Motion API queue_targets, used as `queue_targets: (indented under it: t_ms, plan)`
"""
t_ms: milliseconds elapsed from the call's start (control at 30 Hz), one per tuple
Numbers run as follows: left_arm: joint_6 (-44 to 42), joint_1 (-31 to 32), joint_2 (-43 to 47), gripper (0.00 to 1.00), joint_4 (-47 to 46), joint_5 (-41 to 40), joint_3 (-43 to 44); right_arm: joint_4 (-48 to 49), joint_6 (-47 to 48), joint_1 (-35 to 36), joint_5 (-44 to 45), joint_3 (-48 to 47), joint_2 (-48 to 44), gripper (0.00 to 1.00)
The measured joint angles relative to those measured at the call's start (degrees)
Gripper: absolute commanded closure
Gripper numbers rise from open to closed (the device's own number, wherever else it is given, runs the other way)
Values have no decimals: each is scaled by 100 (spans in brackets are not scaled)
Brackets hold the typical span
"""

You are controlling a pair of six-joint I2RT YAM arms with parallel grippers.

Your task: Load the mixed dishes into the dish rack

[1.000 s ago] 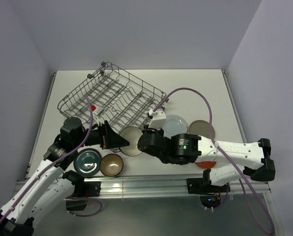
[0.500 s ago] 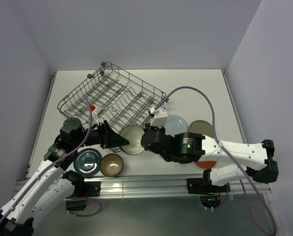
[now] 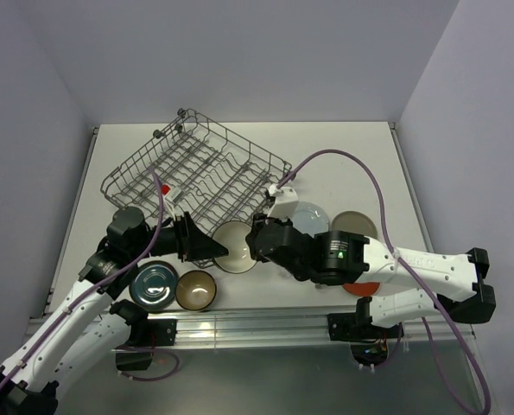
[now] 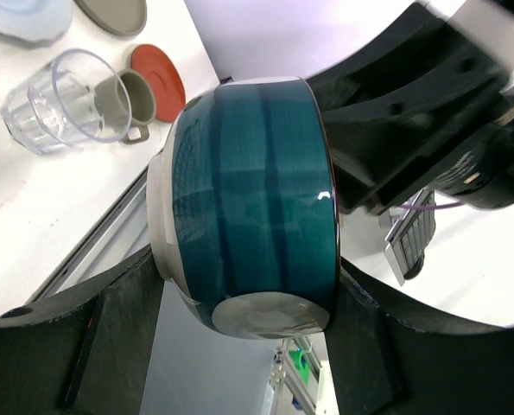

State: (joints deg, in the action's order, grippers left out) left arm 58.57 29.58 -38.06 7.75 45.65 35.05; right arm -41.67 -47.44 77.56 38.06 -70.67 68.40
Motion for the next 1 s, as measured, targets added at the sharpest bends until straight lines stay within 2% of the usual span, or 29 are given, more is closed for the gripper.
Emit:
queue_targets:
  t_ms: [133, 167, 233, 267, 467, 767, 833, 900, 1000]
  plan:
    - [4, 35, -57, 100, 26, 61, 0, 299, 68, -94, -114, 94, -232, 45]
    - [4, 39, -72, 100, 26, 68, 0, 317, 83, -116, -142, 105, -280, 28]
    - [2, 39, -103, 100, 26, 70, 0, 380, 116, -164, -195, 129, -385, 12]
    - [2, 42, -122, 100, 24, 72, 0, 402, 146, -184, -219, 151, -435, 1]
    - [2, 39, -234, 100, 13, 111, 0, 540, 282, -267, -479, 404, -820, 0]
    - [-39, -271, -472, 100, 2, 380, 413, 1300, 621, -1207, -2090, 1504, -2433, 0]
    - [-280, -334, -575, 100, 313, 271, 704, 1342, 623, -1353, -2269, 1569, -2669, 0]
    - [-660, -341, -861, 100, 1010, -90, 1307, 1335, 623, -1377, -2319, 1572, -2765, 0]
    - [-1309, -343, -1377, 100, 1974, -1029, 2319, 1322, 623, -1386, -2341, 1572, -2870, 0]
